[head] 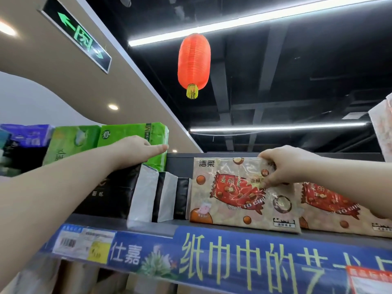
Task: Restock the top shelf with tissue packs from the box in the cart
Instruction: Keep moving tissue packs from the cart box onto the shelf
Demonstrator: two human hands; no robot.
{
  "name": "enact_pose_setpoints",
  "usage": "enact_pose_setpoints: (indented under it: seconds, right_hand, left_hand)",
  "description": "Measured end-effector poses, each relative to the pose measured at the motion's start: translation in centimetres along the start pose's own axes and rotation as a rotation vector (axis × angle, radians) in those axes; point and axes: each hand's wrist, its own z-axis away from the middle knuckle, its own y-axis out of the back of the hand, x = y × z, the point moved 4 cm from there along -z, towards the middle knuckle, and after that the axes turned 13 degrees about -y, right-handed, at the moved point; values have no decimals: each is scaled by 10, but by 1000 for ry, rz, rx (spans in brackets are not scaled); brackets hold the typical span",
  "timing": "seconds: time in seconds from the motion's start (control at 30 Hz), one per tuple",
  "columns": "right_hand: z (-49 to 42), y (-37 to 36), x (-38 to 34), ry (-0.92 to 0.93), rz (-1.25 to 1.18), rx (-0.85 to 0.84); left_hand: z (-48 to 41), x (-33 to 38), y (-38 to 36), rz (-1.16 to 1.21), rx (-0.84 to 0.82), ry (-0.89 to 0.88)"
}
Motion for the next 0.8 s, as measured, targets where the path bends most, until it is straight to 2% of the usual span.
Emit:
enact_pose_setpoints:
  seconds: [0.5,0.8]
  right_hand:
    - [-32,-27,-7,-3,90,-49]
    - [-30,-28,-9,-26,172,-75]
  left_hand:
    - [0,-1,-5,-34,-46,-27]
    - [2,0,-5,-56,5,-62]
